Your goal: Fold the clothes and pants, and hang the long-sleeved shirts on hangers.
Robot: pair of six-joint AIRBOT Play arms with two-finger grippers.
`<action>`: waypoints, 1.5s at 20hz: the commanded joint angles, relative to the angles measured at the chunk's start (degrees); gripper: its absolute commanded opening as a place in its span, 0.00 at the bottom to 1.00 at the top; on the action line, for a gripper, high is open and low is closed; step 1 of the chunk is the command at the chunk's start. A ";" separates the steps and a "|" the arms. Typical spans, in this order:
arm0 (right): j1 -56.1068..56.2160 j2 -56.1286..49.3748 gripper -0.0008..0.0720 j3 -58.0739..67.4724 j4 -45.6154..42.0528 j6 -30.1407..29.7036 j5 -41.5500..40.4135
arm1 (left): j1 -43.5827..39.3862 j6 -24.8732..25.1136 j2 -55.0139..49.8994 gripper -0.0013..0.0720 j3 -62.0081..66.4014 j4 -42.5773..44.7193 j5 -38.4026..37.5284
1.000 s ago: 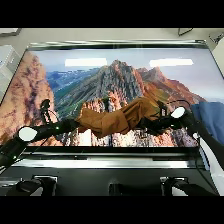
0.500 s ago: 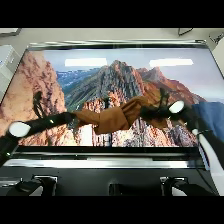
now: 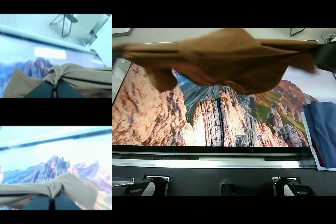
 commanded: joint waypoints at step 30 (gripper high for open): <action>-0.96 -7.26 0.92 -28.33 8.63 2.54 -9.57 | -2.71 -5.42 -35.34 0.98 -6.67 6.84 -27.58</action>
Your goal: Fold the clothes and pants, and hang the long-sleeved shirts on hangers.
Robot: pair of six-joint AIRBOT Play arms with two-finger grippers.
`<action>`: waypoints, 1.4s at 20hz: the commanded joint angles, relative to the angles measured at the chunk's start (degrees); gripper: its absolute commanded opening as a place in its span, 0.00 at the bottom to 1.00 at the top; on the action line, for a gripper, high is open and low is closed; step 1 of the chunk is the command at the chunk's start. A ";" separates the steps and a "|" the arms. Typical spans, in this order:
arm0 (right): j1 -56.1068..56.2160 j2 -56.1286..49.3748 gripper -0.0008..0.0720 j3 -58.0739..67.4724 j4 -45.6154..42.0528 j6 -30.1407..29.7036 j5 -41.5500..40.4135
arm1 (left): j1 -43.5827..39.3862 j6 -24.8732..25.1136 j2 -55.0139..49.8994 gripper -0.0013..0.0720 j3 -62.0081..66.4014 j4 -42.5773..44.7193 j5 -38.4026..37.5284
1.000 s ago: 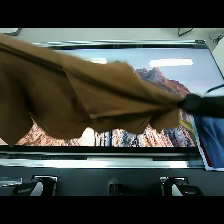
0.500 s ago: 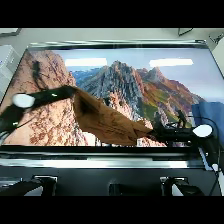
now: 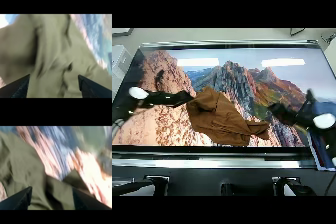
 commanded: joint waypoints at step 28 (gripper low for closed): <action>14.01 -45.46 0.96 24.61 12.13 -6.05 9.16 | -31.41 -0.70 -6.10 0.55 -26.84 -38.14 19.80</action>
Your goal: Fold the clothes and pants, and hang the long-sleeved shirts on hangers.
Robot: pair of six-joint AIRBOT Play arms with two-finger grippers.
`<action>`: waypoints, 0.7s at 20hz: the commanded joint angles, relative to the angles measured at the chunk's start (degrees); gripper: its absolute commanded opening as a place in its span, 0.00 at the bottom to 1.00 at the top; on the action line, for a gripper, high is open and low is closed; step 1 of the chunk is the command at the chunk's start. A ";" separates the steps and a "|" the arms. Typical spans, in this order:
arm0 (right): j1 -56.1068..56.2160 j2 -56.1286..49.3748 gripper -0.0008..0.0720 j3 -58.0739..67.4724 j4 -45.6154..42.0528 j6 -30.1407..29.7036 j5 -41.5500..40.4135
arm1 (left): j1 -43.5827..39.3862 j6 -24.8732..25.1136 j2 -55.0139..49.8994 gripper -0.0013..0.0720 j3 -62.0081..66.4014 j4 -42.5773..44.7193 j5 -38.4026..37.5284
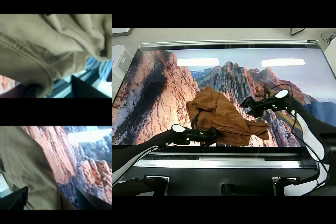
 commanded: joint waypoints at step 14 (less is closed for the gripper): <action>2.36 1.62 0.06 5.09 -4.09 -2.38 -2.23 | 3.43 4.48 9.44 0.05 1.03 8.66 -1.55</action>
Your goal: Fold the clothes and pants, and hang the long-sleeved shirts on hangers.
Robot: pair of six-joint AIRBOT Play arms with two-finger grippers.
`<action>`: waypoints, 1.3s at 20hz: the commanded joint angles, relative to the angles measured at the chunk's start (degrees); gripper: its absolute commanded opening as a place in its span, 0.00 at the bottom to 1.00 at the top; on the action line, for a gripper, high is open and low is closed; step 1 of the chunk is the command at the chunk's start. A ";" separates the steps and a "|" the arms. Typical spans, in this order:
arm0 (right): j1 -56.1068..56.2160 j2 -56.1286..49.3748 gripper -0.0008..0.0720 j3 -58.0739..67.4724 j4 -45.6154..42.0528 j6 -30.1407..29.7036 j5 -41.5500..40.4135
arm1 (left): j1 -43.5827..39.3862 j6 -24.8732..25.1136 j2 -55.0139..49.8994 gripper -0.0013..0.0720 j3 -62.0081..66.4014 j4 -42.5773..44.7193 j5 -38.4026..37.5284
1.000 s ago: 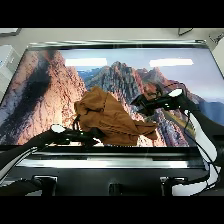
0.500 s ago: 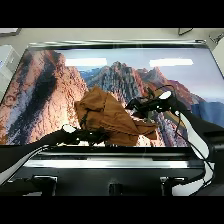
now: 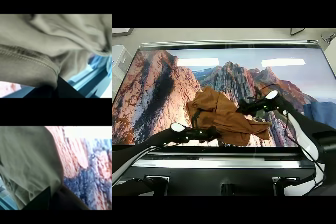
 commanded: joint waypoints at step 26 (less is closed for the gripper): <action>-17.09 50.25 0.07 -1.40 -31.65 8.39 13.57 | 28.65 -19.76 36.26 0.05 18.40 48.48 -3.23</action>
